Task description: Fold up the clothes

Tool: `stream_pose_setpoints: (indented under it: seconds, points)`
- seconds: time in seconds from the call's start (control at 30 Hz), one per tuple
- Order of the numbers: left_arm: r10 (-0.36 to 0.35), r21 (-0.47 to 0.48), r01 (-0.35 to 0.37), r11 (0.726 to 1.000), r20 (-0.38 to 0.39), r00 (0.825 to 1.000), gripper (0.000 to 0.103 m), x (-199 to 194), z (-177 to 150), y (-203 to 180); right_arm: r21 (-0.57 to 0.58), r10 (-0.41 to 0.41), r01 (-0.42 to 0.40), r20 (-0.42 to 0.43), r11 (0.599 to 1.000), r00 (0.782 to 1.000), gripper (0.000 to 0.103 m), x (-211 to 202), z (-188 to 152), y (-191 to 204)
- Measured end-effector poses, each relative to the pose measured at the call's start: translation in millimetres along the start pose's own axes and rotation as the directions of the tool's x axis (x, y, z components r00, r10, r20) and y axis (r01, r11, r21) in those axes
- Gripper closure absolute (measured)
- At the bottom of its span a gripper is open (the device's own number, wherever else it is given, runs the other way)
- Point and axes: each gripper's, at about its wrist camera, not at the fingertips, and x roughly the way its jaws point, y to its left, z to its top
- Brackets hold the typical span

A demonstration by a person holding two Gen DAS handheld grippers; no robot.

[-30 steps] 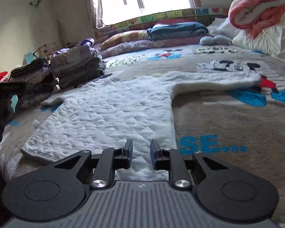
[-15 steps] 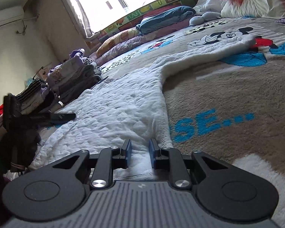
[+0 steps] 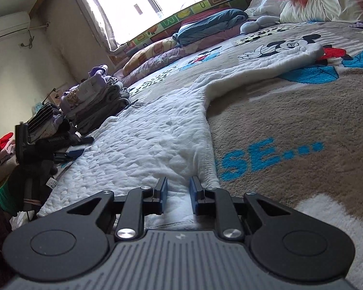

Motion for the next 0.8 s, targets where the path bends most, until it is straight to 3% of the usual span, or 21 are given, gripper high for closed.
stream_pose_setpoints:
  seconds: [0.07,0.17,0.27,0.37,0.47,0.6,0.8]
  points:
    - [0.049,-0.101,-0.042,0.994,0.071,0.996,0.035,-13,8,20,-0.006,-0.005,0.005,0.000,1.000,1.000,0.082,-1,0,1]
    - [0.196,-0.280,-0.163,0.946,0.095,0.976,0.036,-24,16,62,-0.013,-0.009,0.009,-0.003,1.000,1.000,0.082,-1,0,2]
    - [0.277,-0.297,-0.210,0.932,0.208,0.938,0.036,-54,32,71,-0.041,-0.032,0.032,-0.007,0.999,0.999,0.082,-5,4,9]
    - [0.327,-0.299,-0.271,0.915,0.155,0.932,0.036,-52,35,83,-0.169,-0.105,0.105,0.008,0.980,0.994,0.078,-17,11,36]
    - [0.378,-0.317,-0.333,0.888,0.090,0.922,0.041,-42,29,91,-0.197,-0.084,0.087,0.022,0.977,0.996,0.078,-22,28,65]
    - [0.442,-0.293,-0.395,0.871,0.113,0.890,0.045,-47,27,87,-0.183,-0.018,0.011,-0.037,0.983,0.999,0.078,40,59,89]
    - [0.426,-0.347,-0.372,0.861,0.093,0.900,0.045,-44,33,112,-0.153,0.082,-0.100,-0.123,0.983,0.989,0.078,133,106,126]
